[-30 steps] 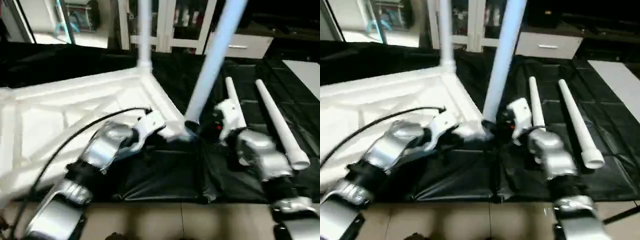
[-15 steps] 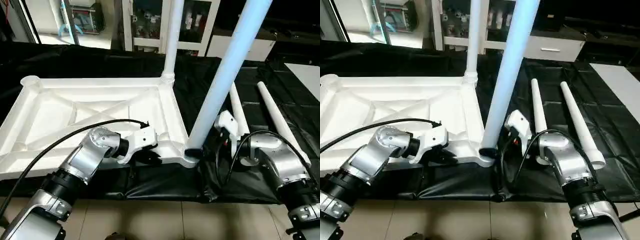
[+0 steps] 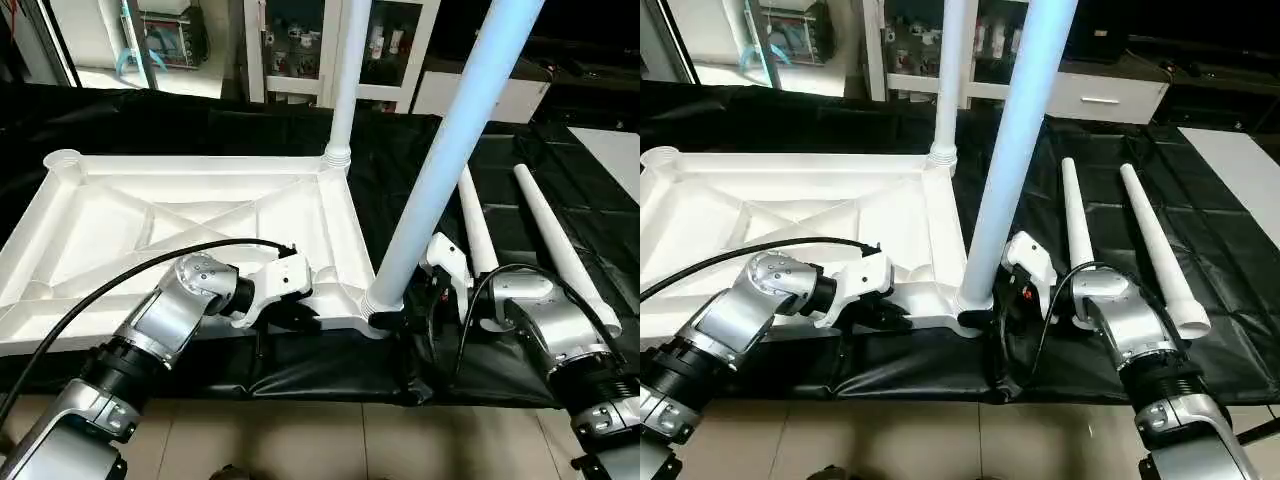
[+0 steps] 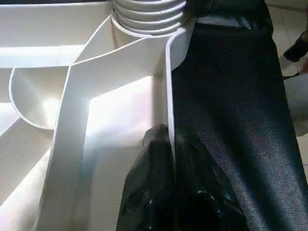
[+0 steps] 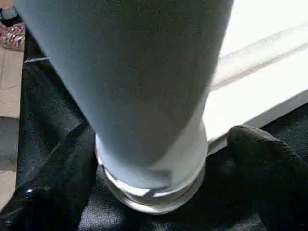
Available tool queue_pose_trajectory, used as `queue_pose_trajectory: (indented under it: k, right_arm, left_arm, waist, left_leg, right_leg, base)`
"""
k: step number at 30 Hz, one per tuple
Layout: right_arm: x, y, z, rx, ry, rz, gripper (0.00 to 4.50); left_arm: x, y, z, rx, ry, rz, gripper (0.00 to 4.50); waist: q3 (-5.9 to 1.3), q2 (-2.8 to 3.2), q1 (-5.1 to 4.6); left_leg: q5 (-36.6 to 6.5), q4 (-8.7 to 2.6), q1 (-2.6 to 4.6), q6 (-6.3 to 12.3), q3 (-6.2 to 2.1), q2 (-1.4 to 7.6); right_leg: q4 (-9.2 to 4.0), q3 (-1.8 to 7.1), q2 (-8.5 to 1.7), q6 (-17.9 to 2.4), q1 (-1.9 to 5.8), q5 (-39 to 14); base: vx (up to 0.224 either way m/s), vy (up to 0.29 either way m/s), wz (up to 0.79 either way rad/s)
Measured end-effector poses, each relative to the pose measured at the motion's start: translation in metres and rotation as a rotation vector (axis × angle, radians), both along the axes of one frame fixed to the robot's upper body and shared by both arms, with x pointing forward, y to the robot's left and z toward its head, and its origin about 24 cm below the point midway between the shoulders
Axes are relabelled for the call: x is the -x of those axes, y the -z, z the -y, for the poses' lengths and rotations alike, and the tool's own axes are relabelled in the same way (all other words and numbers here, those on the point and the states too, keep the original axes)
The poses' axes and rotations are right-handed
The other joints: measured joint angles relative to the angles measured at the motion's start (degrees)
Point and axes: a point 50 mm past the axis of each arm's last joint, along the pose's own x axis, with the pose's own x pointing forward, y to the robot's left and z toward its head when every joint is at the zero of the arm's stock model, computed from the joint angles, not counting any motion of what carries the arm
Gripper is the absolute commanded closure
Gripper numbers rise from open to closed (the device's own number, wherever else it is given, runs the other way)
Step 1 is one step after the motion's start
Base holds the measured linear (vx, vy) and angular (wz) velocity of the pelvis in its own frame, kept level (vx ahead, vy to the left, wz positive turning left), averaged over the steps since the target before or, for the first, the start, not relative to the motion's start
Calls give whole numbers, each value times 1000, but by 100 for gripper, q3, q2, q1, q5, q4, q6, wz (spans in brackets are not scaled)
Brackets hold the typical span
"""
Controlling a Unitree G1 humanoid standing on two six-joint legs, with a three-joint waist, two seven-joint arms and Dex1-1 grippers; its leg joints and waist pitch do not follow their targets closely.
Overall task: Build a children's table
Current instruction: Rotate leg to tighten
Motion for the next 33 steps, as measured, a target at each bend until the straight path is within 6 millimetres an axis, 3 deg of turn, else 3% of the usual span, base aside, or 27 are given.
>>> queue_pose_trajectory:
  k: [14,22,33]
  right_arm:
    - [-1,3,-6,-18,-37,-6,160]
    - [-1,6,-7,-46,-15,-7,176]
    - [-16,27,-27,-201,458,-21,176]
  left_arm:
    - [0,0,-2,-8,-6,2,450]
    - [-1,0,-2,-7,-12,-1,450]
    - [-23,6,17,16,-275,27,450]
  waist:
    - [-2,-3,-31]
    - [-2,-4,-33]
    - [-23,-39,-99]
  left_leg:
    - [0,5,3,0,-2,1]
    - [0,7,5,0,-3,1]
    - [1,26,19,-3,-11,0]
  right_leg:
    - [6,0,0,-4,2,3]
    - [14,0,0,-5,1,3]
    - [30,1,1,10,4,-6]
  base:
    - [0,0,0]
    - [0,0,0]
    - [0,0,0]
